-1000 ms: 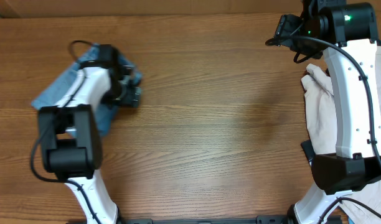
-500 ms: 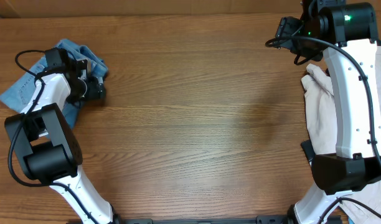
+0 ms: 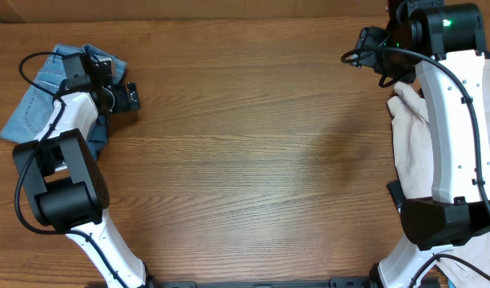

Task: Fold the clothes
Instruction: 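Drag the folded jeans to the upper-left table corner with the left gripper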

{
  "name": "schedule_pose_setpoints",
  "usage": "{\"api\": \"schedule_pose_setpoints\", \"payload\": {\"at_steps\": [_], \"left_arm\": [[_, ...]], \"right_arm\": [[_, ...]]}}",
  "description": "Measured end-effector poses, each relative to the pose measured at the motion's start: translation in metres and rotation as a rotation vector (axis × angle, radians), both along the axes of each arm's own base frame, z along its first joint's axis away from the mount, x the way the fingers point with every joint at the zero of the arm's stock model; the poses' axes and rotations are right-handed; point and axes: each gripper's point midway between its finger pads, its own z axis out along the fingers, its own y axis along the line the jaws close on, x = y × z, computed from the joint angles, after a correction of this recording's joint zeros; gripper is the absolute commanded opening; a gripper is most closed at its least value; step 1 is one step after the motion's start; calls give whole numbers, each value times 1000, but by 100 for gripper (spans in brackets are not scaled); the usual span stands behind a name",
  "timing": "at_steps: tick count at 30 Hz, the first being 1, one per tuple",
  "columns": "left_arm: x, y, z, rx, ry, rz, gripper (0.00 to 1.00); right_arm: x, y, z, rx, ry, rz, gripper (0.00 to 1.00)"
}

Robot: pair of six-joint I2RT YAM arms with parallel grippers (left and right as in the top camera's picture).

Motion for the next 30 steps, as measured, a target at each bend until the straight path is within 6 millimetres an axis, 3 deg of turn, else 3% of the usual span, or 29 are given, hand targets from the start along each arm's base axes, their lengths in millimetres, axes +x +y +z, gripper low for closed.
{"api": "schedule_pose_setpoints", "payload": {"at_steps": [3,6,10,13,17,22,27,30], "left_arm": [[-7,4,7,10,67,20,100],[-6,18,27,43,93,55,100],[-2,27,60,47,98,74,100],[3,21,80,20,84,56,100],[7,-5,96,-24,81,-3,100],[-1,-67,113,-30,110,-119,100],[-41,-118,126,-52,228,-217,100],[-73,-124,132,-65,329,-223,100]], "right_arm": [[0,0,0,0,0,0,72],[0,0,0,1,-1,0,73],[0,0,0,1,-2,0,85],[1,1,0,3,-4,1,93],[8,2,4,5,-36,17,99],[25,18,13,29,-114,159,100],[32,25,7,23,-113,242,100],[28,26,-7,20,-57,264,100]]}}
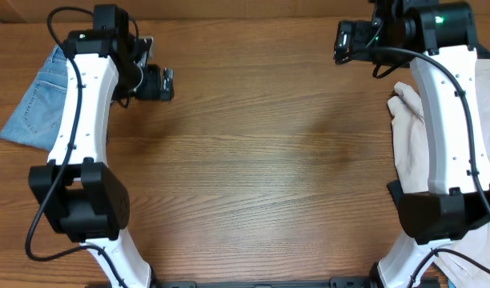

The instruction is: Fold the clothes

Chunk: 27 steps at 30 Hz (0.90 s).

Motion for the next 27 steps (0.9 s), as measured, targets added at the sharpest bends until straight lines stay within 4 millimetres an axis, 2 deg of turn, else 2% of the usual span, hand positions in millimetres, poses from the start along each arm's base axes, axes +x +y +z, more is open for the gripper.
{"api": "schedule_pose_setpoints", "payload": {"at_steps": [3,6,9,13,16,18,22,27], "left_arm": [[-20,7,8,23,52,34,100],[-23,10,23,42,14,51,100],[-27,11,53,49,-76,59,100],[-43,11,107,53,-260,62,100],[-64,9,136,53,-373,64,100],[-82,8,145,52,-431,64,100],[-112,6,143,52,-502,65,100],[-164,4,133,53,-587,66,100]], "right_arm": [[-5,0,-10,-1,48,-4,100],[-13,-1,-14,3,87,-21,100],[-20,-2,-17,3,120,-30,100],[-26,-3,-13,4,120,-36,100],[-32,-6,4,-7,74,-44,100],[-39,-10,21,-21,29,-55,100],[-62,-18,65,-29,-90,-72,100],[-99,-24,111,-21,-215,-82,100]]}}
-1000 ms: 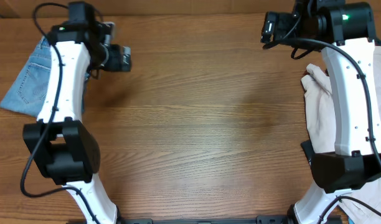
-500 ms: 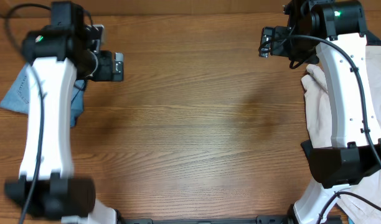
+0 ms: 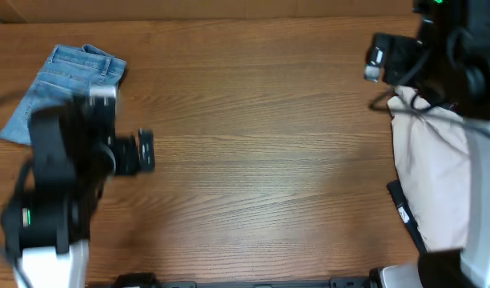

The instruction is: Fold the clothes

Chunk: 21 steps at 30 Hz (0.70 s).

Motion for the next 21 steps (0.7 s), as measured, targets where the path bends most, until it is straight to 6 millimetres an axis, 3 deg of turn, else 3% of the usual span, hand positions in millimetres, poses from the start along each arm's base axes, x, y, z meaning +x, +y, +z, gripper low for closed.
{"api": "schedule_pose_setpoints", "payload": {"at_steps": [4,8,15,20,21], "left_arm": [[-40,-2,5,3,-110,2,100],[-69,-3,15,-2,-202,10,100],[-80,-4,8,-5,-184,12,100],[-86,-4,-1,-7,-140,12,100],[-87,-4,-2,-7,-134,13,100]], "right_arm": [[-29,-4,13,3,-59,-2,100],[-55,-8,2,9,-115,-6,100],[-98,-13,-65,21,-217,-6,100],[-130,-17,-126,6,-91,-6,100],[-131,-17,-129,4,-78,-6,100]]}}
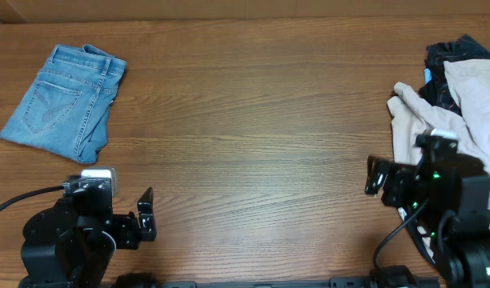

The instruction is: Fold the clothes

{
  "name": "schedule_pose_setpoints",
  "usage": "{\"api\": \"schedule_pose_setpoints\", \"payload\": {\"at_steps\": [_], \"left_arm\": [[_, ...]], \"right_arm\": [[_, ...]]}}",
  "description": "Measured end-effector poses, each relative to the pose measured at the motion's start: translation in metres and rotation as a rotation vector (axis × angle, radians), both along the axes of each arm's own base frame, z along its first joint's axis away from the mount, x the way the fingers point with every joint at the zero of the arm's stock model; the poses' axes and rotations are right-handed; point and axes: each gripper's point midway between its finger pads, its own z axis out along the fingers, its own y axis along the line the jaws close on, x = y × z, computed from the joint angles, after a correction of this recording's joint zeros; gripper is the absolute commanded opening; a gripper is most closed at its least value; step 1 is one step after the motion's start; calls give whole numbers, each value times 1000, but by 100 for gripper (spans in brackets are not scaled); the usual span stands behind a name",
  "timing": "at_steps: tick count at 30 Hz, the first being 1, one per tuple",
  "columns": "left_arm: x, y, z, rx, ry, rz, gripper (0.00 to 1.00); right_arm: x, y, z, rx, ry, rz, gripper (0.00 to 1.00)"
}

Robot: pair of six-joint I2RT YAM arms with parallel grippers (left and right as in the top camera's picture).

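A pair of blue jeans point(65, 100) lies folded at the far left of the wooden table point(253, 120). At the right edge, a pile of unfolded clothes has a beige garment point(477, 96) on top and a dark garment point(447, 58) behind it. My left gripper point(146, 214) is drawn back at the near left edge, open and empty, well below the jeans. My right gripper point(375, 177) is drawn back at the near right, just left of the pile's lower end. Its fingers look apart with nothing between them.
The black bases of both arms point(69, 244) take up the near corners. A brown wall or board point(229, 8) runs along the table's far edge.
Both arms have pulled back to the near edge. The left gripper was mid-left below the jeans and the right was by the pile's top. The jeans and the pile are unchanged.
My left gripper was first over the jeans at the far left, partly covering them. It was then to their right, with the jeans lying folded. It stood lower after that, and both arms are now back at the near edge. The right gripper stayed near the pile's top until it drew back.
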Motion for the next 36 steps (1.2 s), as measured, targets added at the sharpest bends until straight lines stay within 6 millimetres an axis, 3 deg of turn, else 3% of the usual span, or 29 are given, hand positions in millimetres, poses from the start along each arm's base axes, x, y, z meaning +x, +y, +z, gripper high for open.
{"api": "schedule_pose_setpoints", "payload": {"at_steps": [1,5,21,29,36], "left_arm": [[-1,0,-1,0,5,0,100],[-4,0,-5,-1,26,0,100],[-4,0,-5,-1,27,0,100],[-4,0,-6,-1,28,0,100],[-4,0,-7,-1,31,0,100]], "right_arm": [[-7,-1,-16,-7,63,0,100],[-22,-3,-43,-24,200,0,100],[-18,-7,-48,-48,224,-15,100],[0,-6,-15,-48,-146,13,100],[11,-13,-37,-45,-431,-20,100]]}}
